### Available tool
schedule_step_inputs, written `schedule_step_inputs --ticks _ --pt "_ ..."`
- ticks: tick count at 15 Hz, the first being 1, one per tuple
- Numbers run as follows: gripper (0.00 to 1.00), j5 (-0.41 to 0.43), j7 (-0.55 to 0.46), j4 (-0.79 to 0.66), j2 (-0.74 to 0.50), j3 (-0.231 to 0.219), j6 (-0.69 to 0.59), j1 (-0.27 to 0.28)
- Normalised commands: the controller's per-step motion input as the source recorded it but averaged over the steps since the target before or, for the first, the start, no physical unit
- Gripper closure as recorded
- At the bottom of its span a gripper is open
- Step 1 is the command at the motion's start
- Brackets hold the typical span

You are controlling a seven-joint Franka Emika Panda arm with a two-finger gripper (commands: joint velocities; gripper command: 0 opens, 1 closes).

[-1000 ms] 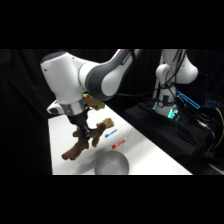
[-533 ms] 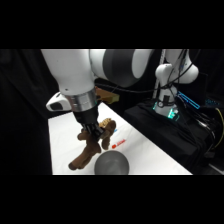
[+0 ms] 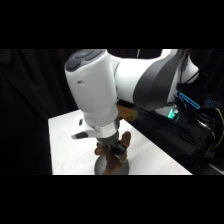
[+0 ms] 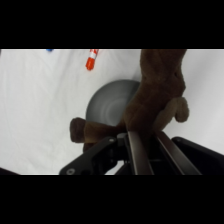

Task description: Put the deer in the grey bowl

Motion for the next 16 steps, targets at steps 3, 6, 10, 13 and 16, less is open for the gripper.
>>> schedule_step_inputs --ticks 3,6,10,13,16 --pt "0.95 -0.065 -0.01 -0.21 -0.01 0.002 0.43 -0.082" --pt "0.96 -0.092 0.01 -0.17 0.0 -0.014 0.44 -0.045" --pt "0.43 -0.107 -0.01 -0.11 -0.03 -0.016 0.2 -0.03" --pt "0.17 -0.106 -0.07 -0.13 -0.15 0.0 0.03 -0.042" --pt "0.0 -0.088 -0.25 -0.14 -0.27 0.054 -0.14 -0.072"
